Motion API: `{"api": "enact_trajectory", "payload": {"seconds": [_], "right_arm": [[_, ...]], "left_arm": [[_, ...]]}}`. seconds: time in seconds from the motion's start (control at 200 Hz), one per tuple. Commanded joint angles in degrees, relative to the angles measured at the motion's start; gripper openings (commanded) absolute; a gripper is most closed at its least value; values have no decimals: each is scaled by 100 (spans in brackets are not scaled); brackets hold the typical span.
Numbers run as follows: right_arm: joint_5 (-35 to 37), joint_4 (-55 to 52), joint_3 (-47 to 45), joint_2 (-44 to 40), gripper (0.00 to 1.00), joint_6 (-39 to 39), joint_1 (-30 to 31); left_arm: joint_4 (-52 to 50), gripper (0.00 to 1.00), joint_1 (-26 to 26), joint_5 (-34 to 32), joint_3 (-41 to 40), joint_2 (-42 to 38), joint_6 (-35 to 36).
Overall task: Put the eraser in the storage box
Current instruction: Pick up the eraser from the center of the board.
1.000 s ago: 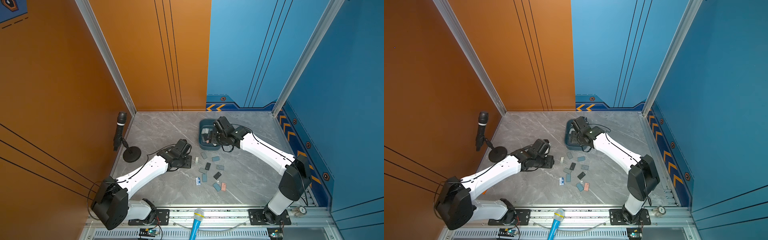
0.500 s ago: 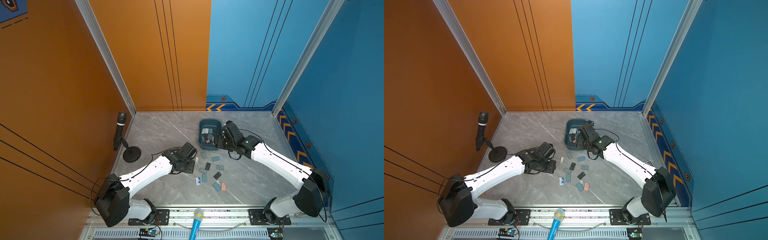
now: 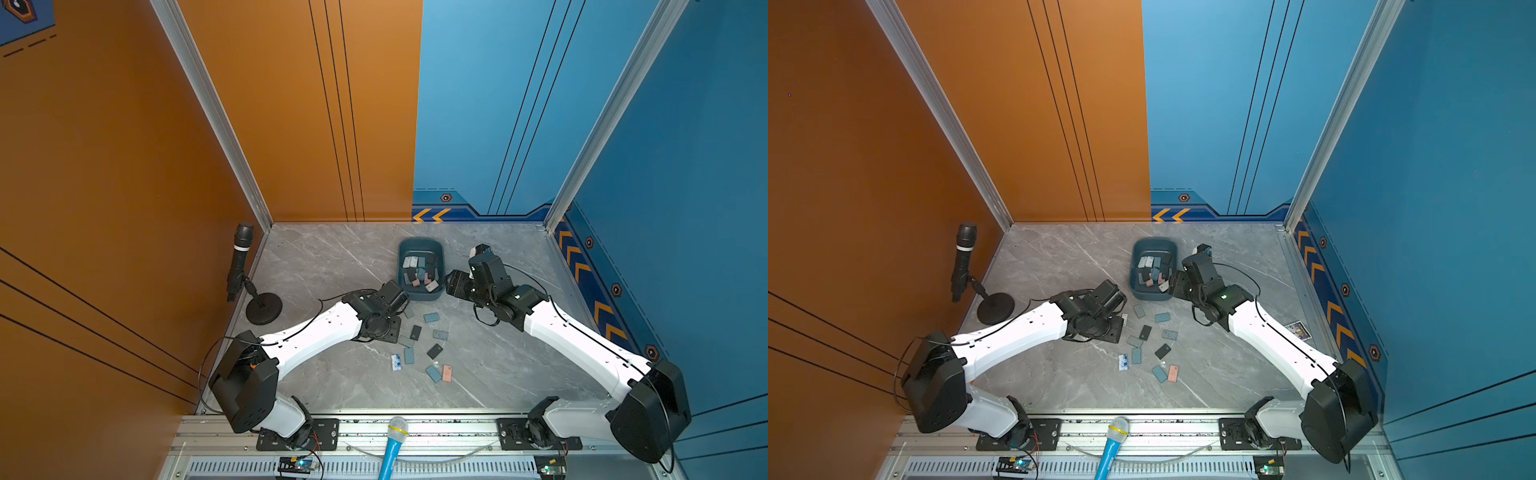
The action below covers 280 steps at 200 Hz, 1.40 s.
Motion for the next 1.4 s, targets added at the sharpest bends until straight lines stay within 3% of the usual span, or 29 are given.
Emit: {"api": "enact_trajectory", "payload": {"seconds": [0.0,0.586,1.217,1.397], "right_arm": [[-175,312,-167,-184,68,30,-40],[-100,279,-603,-825,68,102,-210],[-100,327,-761,-893,68,137,-279],[-112,331,-785,-894,68,146,-299]], "left_arm": [[-174,62,-134,-149,105,227,-145],[-190,63,-600,175,-43,866,-734],[-188,63,-976,211,-135,1383,-1231],[-188,58,-1008,169,-258,1417,-1338]]}}
